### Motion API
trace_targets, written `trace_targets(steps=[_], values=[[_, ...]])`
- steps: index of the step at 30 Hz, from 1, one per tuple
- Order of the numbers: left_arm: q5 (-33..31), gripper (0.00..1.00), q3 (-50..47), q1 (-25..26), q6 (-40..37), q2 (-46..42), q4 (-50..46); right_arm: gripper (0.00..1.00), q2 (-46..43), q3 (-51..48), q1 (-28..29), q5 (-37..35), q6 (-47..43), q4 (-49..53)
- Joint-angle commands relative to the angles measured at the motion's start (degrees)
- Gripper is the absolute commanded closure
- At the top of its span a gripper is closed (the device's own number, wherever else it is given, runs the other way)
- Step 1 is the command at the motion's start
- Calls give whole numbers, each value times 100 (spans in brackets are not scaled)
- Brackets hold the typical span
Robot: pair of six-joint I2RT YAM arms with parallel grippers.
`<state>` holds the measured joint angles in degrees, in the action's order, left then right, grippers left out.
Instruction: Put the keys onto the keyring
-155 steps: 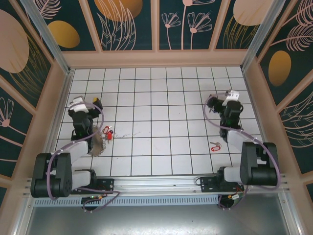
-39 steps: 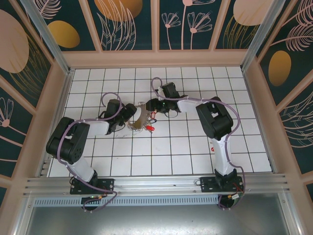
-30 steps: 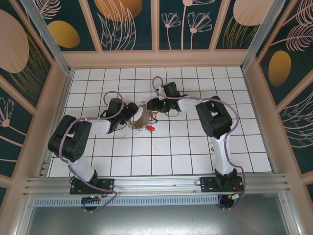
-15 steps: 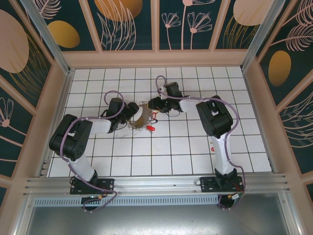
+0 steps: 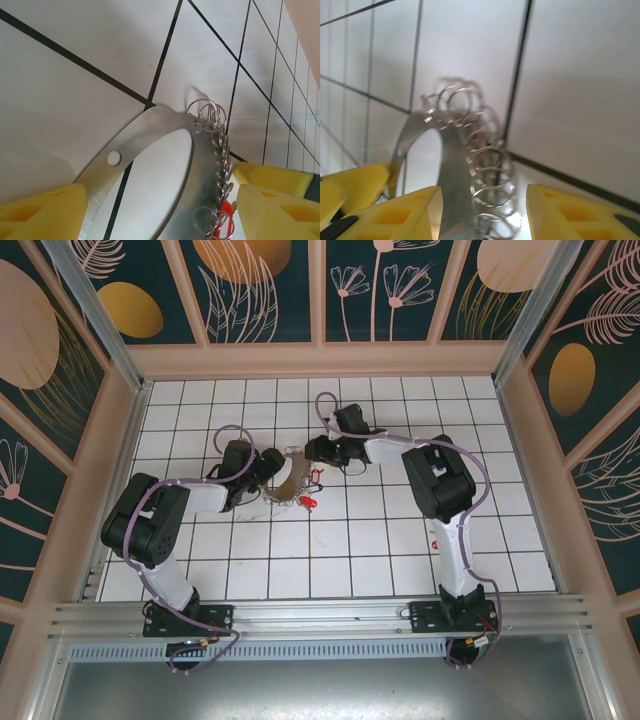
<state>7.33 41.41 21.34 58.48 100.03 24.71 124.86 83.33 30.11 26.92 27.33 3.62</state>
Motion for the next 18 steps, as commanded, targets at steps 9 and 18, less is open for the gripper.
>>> trace_targets(steps=[9,18], values=[[424,21,-143,133,41,382,60,54,601,999,-14,289,-549,1157],[565,21,-138,133,22,491,201,58,636,1044,78,711,-709,1316]])
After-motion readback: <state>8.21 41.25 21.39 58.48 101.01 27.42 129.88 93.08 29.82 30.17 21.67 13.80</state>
